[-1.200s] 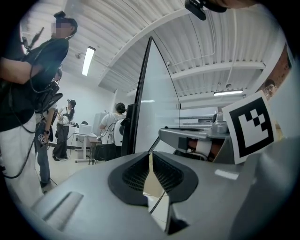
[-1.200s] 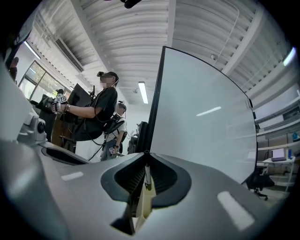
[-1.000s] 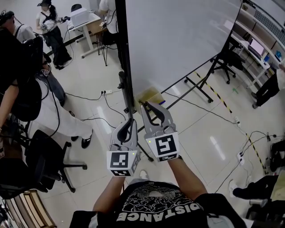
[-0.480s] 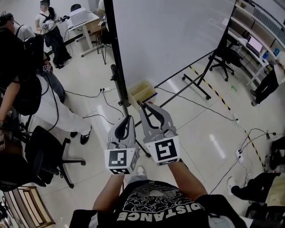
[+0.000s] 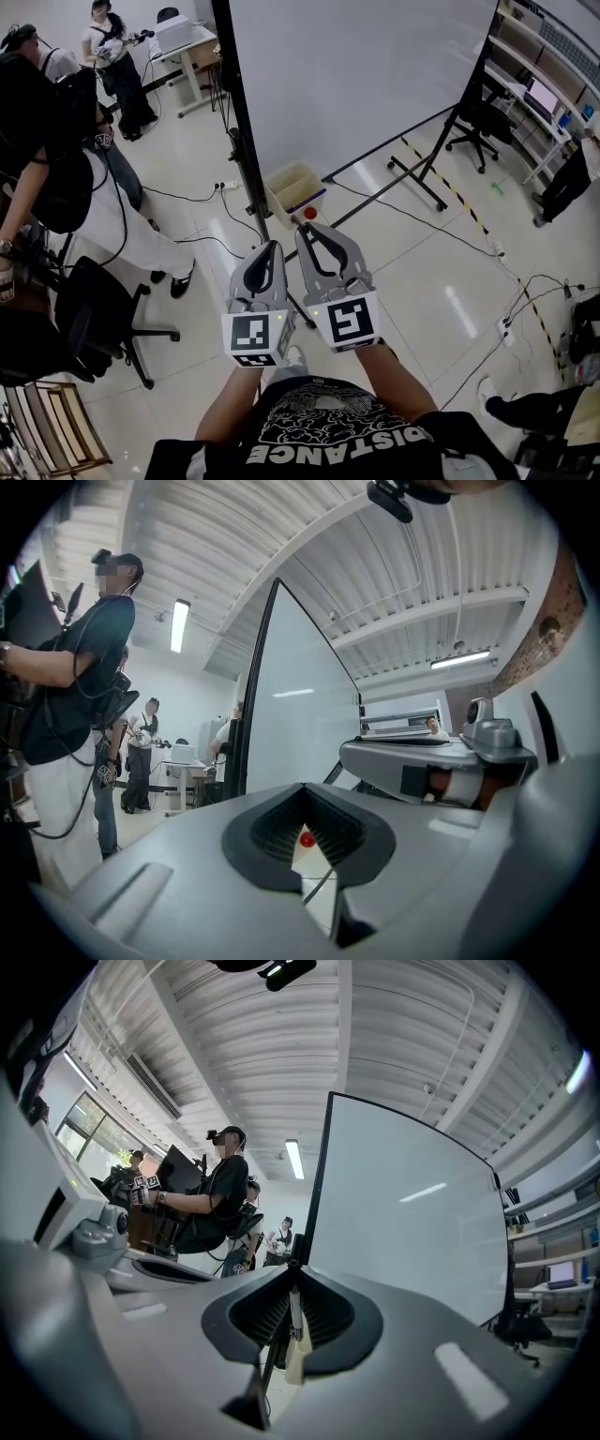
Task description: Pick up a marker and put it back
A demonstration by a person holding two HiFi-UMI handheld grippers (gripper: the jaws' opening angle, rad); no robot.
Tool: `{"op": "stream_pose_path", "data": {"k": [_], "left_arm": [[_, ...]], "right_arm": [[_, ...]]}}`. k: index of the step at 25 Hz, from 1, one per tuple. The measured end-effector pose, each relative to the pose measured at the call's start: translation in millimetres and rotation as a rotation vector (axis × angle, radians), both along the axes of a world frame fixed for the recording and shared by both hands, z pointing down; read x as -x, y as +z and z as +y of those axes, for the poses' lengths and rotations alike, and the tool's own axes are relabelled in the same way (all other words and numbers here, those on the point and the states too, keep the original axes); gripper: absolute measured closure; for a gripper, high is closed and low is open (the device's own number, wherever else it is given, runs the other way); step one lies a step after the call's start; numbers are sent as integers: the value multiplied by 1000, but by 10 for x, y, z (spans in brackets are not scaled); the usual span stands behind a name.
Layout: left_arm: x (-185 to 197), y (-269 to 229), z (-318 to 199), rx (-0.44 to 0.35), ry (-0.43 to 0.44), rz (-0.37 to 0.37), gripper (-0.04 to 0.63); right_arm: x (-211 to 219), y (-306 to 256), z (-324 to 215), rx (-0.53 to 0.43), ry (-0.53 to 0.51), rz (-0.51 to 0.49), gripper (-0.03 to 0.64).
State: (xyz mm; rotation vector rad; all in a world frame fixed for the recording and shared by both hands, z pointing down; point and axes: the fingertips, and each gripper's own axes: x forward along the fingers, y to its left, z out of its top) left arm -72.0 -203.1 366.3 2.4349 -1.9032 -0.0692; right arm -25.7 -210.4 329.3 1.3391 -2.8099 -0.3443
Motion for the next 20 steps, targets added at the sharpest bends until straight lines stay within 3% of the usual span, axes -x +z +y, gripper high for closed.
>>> {"op": "stream_pose_path", "data": {"k": [12, 20], "left_arm": [[-129, 34, 30, 6, 12, -34, 591], [-44, -14, -27, 8, 7, -6, 591]], "right_arm": [[-90, 61, 36, 6, -1, -1, 583], [-50, 53, -16, 11, 12, -4, 583]]}}
